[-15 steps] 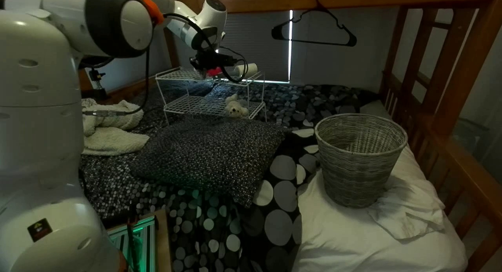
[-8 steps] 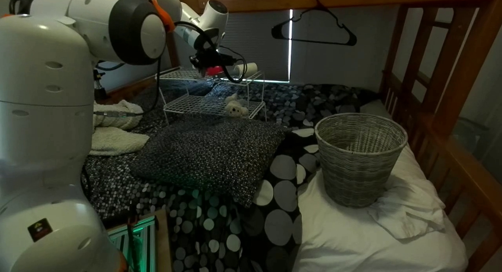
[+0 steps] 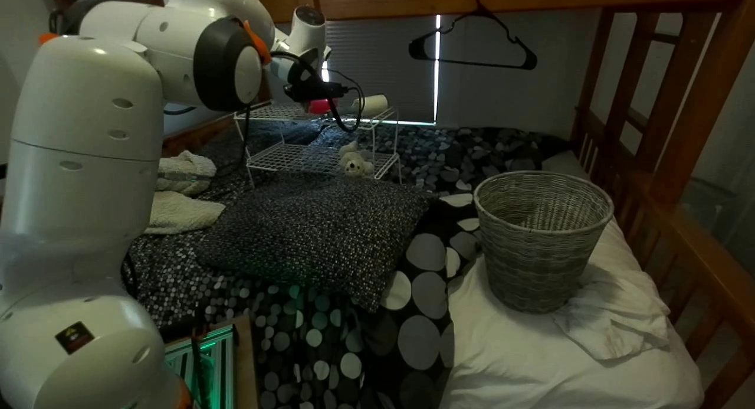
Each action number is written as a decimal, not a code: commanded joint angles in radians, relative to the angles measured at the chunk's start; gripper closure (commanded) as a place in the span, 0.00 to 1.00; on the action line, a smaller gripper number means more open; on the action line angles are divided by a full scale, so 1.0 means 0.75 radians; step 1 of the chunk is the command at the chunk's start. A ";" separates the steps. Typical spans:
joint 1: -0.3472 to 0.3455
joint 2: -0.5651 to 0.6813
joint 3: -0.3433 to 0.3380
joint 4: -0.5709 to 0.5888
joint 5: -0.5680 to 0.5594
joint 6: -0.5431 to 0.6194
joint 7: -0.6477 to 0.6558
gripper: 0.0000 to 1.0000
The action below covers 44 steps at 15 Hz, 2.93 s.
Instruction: Move the cable in the plastic to the top rack
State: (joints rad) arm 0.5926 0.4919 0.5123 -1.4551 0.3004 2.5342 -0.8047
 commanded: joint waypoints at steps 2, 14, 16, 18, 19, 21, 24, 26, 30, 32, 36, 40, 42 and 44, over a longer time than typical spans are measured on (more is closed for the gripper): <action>0.261 0.264 -0.080 0.370 -0.316 0.042 0.285 0.97; 0.479 0.710 -0.200 1.132 -0.452 -0.202 0.287 0.32; 0.505 0.686 -0.196 1.161 -0.441 -0.245 0.234 0.16; 0.547 0.677 -0.202 1.219 -0.434 -0.316 0.209 0.01; 0.573 0.676 -0.213 1.250 -0.430 -0.356 0.224 0.00; 0.636 0.654 -0.270 1.290 -0.445 -0.526 0.336 0.00; 0.766 0.616 -0.395 1.363 -0.495 -0.770 0.632 0.00; 0.841 0.545 -0.479 1.304 -0.527 -0.801 0.828 0.00; 1.016 0.469 -0.632 1.298 -0.626 -0.877 1.201 0.00; 0.982 0.499 -0.584 1.315 -0.564 -0.813 1.075 0.00; 0.979 0.471 -0.630 1.288 -0.604 -0.905 1.146 0.00; 1.020 0.388 -0.685 1.294 -0.615 -1.169 1.404 0.00; 1.043 0.343 -0.703 1.304 -0.620 -1.292 1.534 0.00; 1.062 0.299 -0.711 1.310 -0.612 -1.407 1.667 0.00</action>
State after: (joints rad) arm 1.3565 0.7786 0.0010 -0.4457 -0.1407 1.5925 0.3034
